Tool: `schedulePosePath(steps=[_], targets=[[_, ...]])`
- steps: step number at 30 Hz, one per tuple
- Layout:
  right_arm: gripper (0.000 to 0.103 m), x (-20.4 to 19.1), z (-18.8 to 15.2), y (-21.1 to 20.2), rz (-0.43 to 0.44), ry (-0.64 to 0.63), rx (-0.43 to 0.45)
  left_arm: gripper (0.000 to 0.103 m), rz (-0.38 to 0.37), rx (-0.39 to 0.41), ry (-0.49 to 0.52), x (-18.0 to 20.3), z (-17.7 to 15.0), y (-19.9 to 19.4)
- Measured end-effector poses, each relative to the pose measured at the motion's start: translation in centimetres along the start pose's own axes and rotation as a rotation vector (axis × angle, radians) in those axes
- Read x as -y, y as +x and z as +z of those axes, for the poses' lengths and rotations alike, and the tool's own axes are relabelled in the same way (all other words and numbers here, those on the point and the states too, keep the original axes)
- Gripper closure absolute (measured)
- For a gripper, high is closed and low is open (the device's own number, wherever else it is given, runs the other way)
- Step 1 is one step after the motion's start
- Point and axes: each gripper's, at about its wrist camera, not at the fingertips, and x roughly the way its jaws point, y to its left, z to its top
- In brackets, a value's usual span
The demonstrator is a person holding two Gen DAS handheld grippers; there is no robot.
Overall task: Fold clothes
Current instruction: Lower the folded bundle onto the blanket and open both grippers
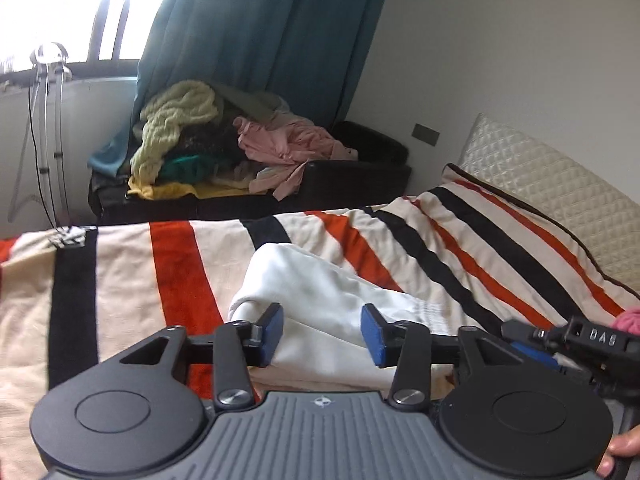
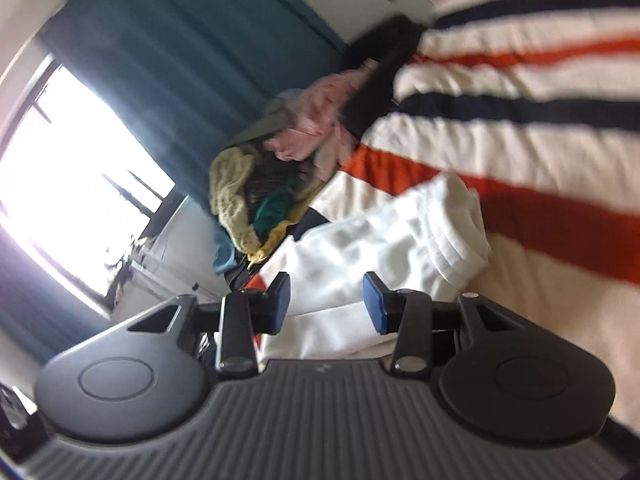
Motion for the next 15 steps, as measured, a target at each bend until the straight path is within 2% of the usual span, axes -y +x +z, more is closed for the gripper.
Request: schedulePosePath(steps=[2,4,6,9,11,13,15], targets=[[0.059,-1.9,0.6,-2.3,0.014,-0.058,0.012,0.050,0.007,0.019,0.025,1.4,-0.1,-3.4],[0.059,-3.6,0.7,-4.5,0.027,-0.113,0.022,0.039,0.014,0.039,0.050,2.8,-0.2,-6.8],[0.059,-4.9,0.4,-6.8,0.040,-0.176,0.026,0.022,0.026,0.066,0.070,3.9,-0.7,-10.0],[0.056,-6.9,-0.5,-10.5,0.039,-0.270,0.043,0.011,0.039,0.108,0.093,5.0,-1.9,-14.6],[0.041,-7.5,-1.1,-12.7,0.041,-0.304,0.061,0.008,0.037,0.125,0.099,5.3,-2.9,-16.9],[0.017,-7.5,-1.7,-14.5,0.059,-0.304,0.080,0.003,0.049,0.152,0.103,5.4,-4.1,-19.1],[0.017,-7.5,-2.5,-15.9,0.063,-0.324,0.101,0.000,0.056,0.182,0.103,5.4,-5.3,-20.9]])
